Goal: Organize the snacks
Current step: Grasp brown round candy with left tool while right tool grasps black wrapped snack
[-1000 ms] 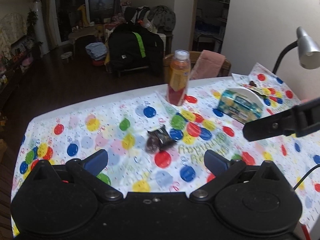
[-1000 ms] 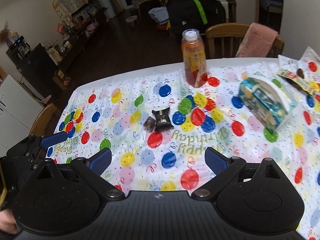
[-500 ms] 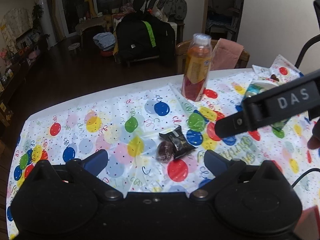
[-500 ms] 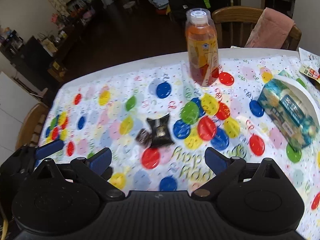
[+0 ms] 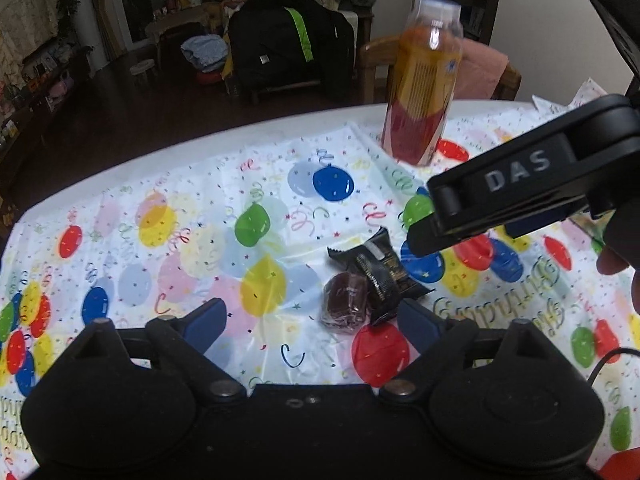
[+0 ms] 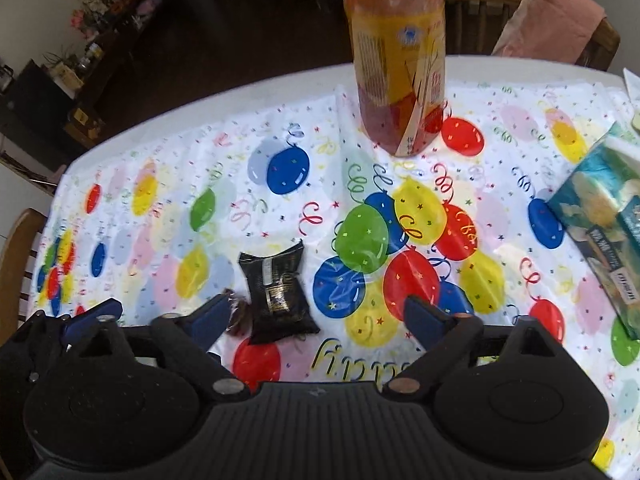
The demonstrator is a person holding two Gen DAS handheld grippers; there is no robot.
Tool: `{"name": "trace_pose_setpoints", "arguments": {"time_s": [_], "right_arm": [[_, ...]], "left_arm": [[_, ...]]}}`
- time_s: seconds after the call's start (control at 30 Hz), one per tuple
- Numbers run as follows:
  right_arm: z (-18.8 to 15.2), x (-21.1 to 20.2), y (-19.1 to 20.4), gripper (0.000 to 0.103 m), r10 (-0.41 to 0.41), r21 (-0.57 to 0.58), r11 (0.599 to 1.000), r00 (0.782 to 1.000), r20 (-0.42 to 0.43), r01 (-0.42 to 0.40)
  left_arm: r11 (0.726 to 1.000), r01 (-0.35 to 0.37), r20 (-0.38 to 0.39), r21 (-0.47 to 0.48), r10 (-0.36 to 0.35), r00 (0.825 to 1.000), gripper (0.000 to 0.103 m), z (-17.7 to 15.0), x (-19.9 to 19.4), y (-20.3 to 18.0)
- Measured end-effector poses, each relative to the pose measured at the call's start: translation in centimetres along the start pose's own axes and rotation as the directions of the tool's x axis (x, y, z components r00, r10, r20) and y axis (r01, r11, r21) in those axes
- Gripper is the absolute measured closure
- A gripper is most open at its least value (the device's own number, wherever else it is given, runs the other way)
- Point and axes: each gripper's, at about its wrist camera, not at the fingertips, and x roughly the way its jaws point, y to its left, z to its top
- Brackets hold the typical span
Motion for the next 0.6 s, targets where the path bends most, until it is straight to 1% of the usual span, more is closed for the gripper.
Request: {"name": "trace_pose_setpoints", "arguments": {"time_s": [0.1,0.17,0.3,0.33,0.37,0.43,0.53,0.6], "right_arm": [[0.3,1.5,0.0,0.019,0.003,0.008,1.0,1.0,-0.013,-0.003],[0.4,2.2,0.2,0.023,0.015,0.009,1.0,1.0,-0.025,-0.014],[0.6,3.4,0.9,0.034,0.027,-0.003,1.0,0.999,-0.039,-0.027],[0.6,3.7,1.0,0.035,0.031,-0.006,1.0,0.999,-0.042,-0.031],[0.7,3.9,1.2,0.036,0.033,-0.007,0.999,0.998,-0.045,-0.034],[0.6,4.3,1.5,0.043,0.039,-0.012,0.999,0.998,-0.053,-0.039],[0.6,4.7,1.8,0.044,0.054,-0.009,0.998,0.997,-0.049,-0.055],[0.6,4.9,1.8,0.044,0.068,0.001,0.998,0.997,-0.041,-0.068]], "left_arm": [[1.0,0.016,-0.017,-0.004,-0.016,1.0,0.019,-0.1,1.2,0.1],[1.0,0.028,-0.028,-0.014,-0.028,0.999,0.026,-0.1,1.9,0.2],[0.999,0.044,-0.051,-0.033,-0.045,0.998,0.033,0.1,3.0,0.4],[0.998,0.042,-0.058,-0.037,-0.044,0.997,0.038,0.1,3.2,0.5],[0.998,0.053,-0.064,-0.046,-0.055,0.996,0.041,0.2,3.6,0.6],[0.994,0.082,-0.071,-0.072,-0.087,0.994,0.045,0.3,3.9,0.9],[0.989,0.11,-0.083,-0.098,-0.118,0.989,0.056,0.3,4.4,1.1],[0.985,0.124,-0.09,-0.124,-0.136,0.987,0.06,0.3,4.7,1.3]]}}
